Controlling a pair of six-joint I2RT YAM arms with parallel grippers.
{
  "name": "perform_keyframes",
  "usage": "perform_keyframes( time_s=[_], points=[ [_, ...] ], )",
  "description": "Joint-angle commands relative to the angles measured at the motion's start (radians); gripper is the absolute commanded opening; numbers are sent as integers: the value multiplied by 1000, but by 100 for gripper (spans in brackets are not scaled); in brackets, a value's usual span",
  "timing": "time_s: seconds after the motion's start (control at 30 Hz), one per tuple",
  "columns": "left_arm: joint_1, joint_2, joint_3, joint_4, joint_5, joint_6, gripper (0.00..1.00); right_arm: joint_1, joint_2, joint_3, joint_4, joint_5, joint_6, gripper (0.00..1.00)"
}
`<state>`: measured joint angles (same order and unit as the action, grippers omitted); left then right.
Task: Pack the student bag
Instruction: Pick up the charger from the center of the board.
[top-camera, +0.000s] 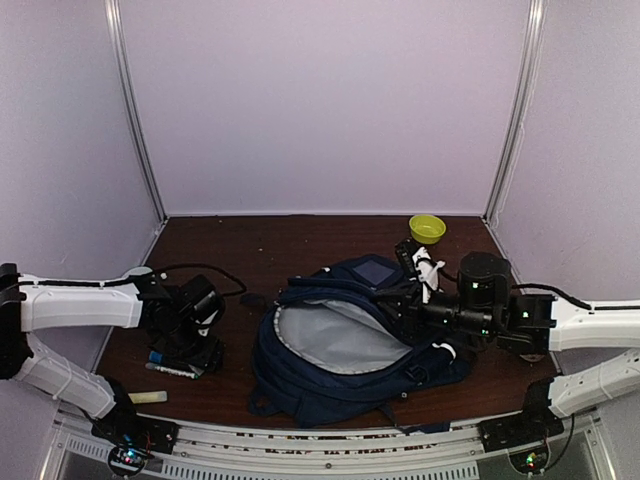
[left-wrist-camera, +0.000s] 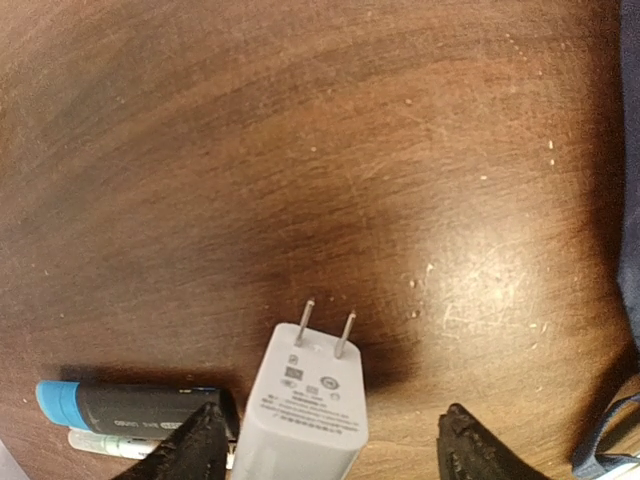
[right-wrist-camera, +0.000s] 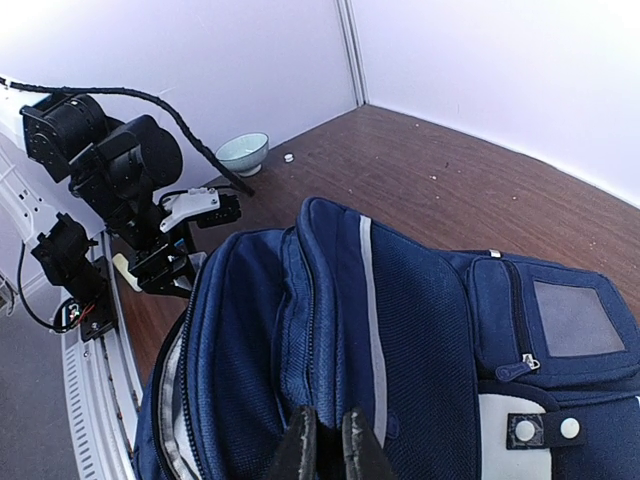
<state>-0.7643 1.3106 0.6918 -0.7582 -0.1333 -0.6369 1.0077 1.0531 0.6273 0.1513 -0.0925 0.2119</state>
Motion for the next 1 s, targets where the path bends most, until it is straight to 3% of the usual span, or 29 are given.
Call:
perform_keyframes(
  time_s=[0.0,0.27,0.53,0.7,0.8,0.97],
  points=[
    [10,4,-18,26,7,-6,69,-30,-13,-19,-41,72,-22,0],
    [9,9,5,35,11,-3,25,-30,-37,-36,-45,57,-2,0],
    [7,21,73,45,29,8,0,-30,-63,-50,-75,84,13,0],
    [-5,-5,95,90,37,11,0,-30,-73,-95,-21,132,48,0],
    [-12,-32,94,126,35,9,0,-33,-68,-104,-10,250,69,0],
    [-27,-103,91,167,-2,12,0,-33,-113,-103,36,327,9,0]
  ],
)
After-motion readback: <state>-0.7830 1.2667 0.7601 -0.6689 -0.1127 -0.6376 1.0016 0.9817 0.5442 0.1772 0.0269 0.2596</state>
